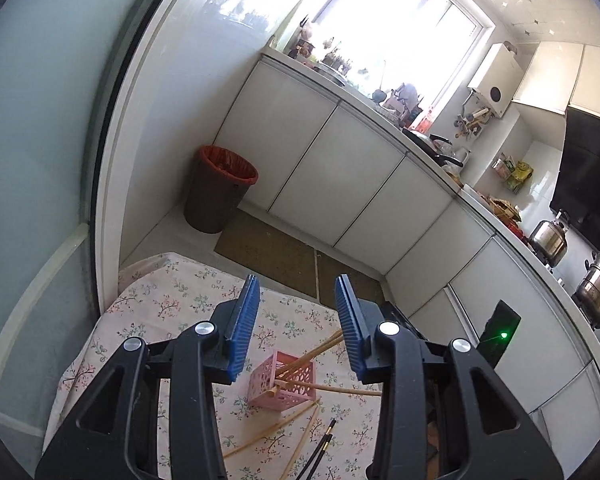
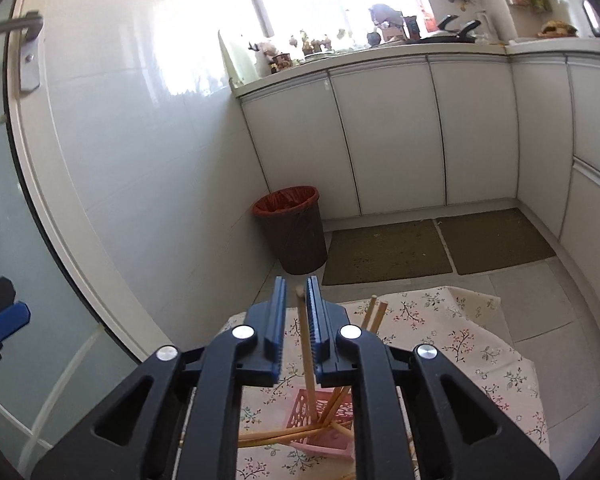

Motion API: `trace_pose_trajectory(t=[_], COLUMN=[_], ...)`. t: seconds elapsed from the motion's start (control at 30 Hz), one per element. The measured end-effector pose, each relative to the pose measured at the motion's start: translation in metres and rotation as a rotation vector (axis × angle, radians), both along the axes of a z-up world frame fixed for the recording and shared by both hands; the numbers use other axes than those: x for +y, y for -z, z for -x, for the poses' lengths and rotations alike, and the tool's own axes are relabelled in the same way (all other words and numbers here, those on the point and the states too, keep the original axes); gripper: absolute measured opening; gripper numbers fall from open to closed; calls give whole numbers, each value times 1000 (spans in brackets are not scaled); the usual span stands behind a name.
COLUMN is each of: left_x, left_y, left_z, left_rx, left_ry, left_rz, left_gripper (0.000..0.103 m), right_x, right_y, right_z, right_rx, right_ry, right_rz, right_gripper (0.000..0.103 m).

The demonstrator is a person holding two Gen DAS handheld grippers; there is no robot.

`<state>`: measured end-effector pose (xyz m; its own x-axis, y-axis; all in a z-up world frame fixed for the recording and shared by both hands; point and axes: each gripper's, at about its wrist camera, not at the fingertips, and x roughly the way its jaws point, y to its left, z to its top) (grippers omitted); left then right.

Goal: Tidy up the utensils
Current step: 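Open both grippers above the pink holder to drop the chopsticks in, then move both grippers back from the holder toward the remaining chopsticks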

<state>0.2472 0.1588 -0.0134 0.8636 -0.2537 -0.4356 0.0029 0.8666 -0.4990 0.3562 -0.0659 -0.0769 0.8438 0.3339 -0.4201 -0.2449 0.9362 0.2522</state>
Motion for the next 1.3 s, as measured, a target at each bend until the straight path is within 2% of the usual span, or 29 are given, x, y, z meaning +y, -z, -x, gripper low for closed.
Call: trace_pose_trajectory(t=[0.03, 0.13, 0.27, 0.3, 0.47, 0.63, 0.83, 0.93, 1.03, 1.3], left_x=[0, -8, -26, -32, -54, -74, -93, -102, -112, -130], left_y=[1, 1, 2, 2, 3, 2, 6, 10, 11, 18], left_z=[-1, -2, 2, 3, 13, 28, 42, 47, 50, 60], left_rx=[6, 24, 36, 36, 39, 27, 30, 35, 41, 44], left_ry=[5, 36, 56, 59, 81, 86, 91, 101, 115, 118], left_rz=[-2, -34, -86, -104, -156, -192, -215, -230, -259, -342], left_gripper=[37, 37, 39, 41, 51, 69, 84, 91, 93, 96], right_x=[5, 2, -19, -24, -44, -65, -80, -88, -98, -128], right_y=[-1, -17, -34, -37, -44, -45, -40, -37, -32, -10], right_z=[2, 20, 46, 53, 82, 109, 139, 155, 169, 191], right_rx=[-6, -54, -53, -51, -24, -4, 9, -4, -4, 44], right_ry=[-4, 25, 105, 125, 184, 217, 258, 290, 332, 399], right_rz=[26, 38, 50, 58, 61, 18, -4, -3, -9, -11], right_gripper=[34, 35, 36, 41, 50, 67, 86, 90, 96, 96])
